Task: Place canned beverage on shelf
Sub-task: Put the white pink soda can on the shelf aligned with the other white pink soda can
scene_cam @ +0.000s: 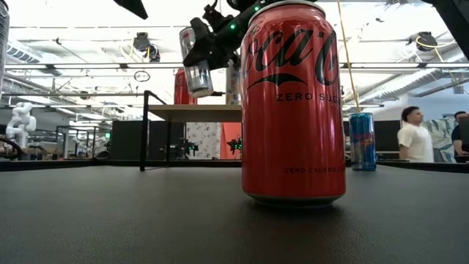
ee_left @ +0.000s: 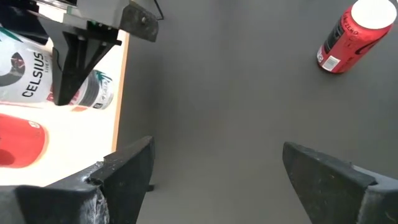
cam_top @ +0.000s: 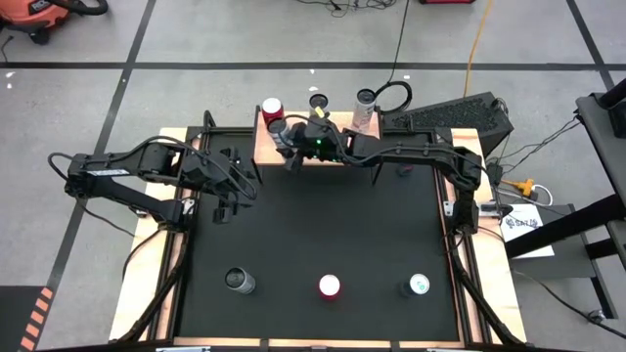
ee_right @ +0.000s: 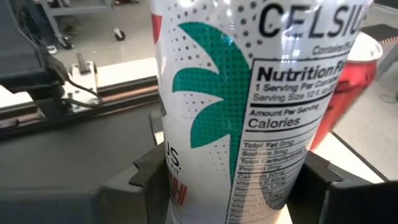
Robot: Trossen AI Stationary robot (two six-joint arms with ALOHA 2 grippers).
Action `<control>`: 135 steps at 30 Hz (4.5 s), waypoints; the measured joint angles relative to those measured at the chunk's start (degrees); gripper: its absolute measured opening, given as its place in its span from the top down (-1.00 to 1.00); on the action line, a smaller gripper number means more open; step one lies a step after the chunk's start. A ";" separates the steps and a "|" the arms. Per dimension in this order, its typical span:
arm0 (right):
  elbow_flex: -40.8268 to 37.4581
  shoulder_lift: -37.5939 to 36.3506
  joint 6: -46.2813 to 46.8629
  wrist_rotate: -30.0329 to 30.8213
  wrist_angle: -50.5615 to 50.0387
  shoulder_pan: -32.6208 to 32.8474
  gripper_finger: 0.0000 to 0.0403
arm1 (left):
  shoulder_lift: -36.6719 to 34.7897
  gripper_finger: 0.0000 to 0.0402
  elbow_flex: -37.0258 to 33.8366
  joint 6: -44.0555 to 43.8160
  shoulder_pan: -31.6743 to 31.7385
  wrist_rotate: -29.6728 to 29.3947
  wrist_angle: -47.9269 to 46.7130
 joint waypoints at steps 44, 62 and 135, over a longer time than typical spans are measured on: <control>-5.05 -0.09 1.83 1.22 3.46 -1.16 -0.40 | 0.00 -0.77 0.00 -0.06 0.00 0.25 0.13; -5.11 -2.17 1.52 7.03 -4.49 -0.03 -0.40 | 0.00 -0.77 0.00 -0.63 0.00 0.25 0.00; -5.09 -7.08 3.93 12.02 -18.03 -2.16 -0.41 | 0.02 -0.77 0.02 -1.52 0.00 1.81 -0.01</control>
